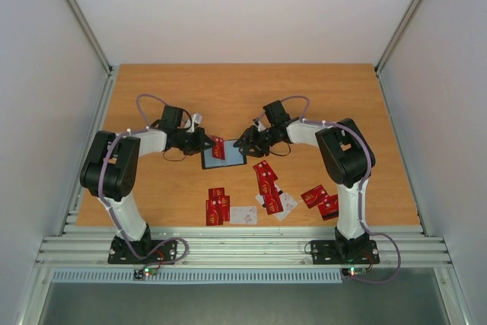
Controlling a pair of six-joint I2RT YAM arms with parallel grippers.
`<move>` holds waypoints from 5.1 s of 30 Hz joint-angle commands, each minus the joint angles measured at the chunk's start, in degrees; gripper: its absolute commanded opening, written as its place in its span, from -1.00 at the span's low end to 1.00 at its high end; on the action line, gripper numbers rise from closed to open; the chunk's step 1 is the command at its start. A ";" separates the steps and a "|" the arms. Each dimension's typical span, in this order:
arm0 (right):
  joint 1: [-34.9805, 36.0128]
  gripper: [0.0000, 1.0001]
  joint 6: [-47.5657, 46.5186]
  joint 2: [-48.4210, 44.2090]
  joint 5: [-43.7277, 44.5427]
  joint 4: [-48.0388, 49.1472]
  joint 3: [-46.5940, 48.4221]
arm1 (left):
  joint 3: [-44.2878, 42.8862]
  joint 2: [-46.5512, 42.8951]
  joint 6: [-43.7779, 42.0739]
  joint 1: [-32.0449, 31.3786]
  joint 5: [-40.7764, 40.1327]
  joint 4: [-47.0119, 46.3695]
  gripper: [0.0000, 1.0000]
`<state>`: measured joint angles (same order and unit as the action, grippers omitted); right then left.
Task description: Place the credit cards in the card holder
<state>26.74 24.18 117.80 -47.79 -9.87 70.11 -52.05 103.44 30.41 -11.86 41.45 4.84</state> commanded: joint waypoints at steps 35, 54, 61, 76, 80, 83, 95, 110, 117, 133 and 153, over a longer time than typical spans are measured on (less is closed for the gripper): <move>0.11 -0.09 -1.49 1.16 -0.59 -0.06 -1.82 | 2.56 -1.23 9.00 0.18 -0.81 -10.05 -1.00; 0.06 -0.09 -1.69 1.64 -0.99 -0.58 -1.46 | 2.87 -0.57 8.12 -0.04 -1.89 -11.45 -1.00; 0.06 -0.10 -1.43 1.82 -1.08 -0.36 -1.29 | 2.83 0.81 7.48 -0.83 -2.19 -11.66 -0.99; 0.06 -0.09 -0.14 1.95 -1.08 1.26 -2.14 | 5.27 -0.10 9.33 -1.62 -1.83 -12.12 -1.00; 0.04 -0.09 0.23 2.08 -1.12 1.92 -2.43 | 6.14 0.36 10.18 -1.66 0.14 -13.54 -0.99; 0.06 -0.09 0.38 2.08 -1.09 2.19 -2.45 | 6.43 0.96 10.51 -1.67 1.03 -14.20 -0.99; 0.06 -0.09 0.97 1.59 -1.16 3.52 -3.38 | 6.73 0.92 12.81 -1.81 2.45 -12.82 -1.00; 0.06 -0.09 1.87 0.47 -1.25 4.24 -4.01 | 7.10 4.33 15.59 -3.10 4.34 -18.46 -1.00; 0.06 -0.10 2.01 -0.46 -1.18 4.27 -4.13 | 5.07 5.99 14.48 -4.25 4.64 -16.79 -0.99; 0.02 -0.09 1.70 -0.38 -0.64 3.32 -2.88 | -1.78 3.99 -2.19 -4.25 7.22 6.97 -1.00; 0.06 -0.09 2.03 -1.92 -0.11 3.90 -4.27 | -1.24 9.02 8.75 -4.65 7.75 -6.61 -0.99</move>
<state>26.63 26.15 117.60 -49.78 -5.85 66.57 -54.37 109.62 34.85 -15.38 48.18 2.85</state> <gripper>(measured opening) 0.454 0.024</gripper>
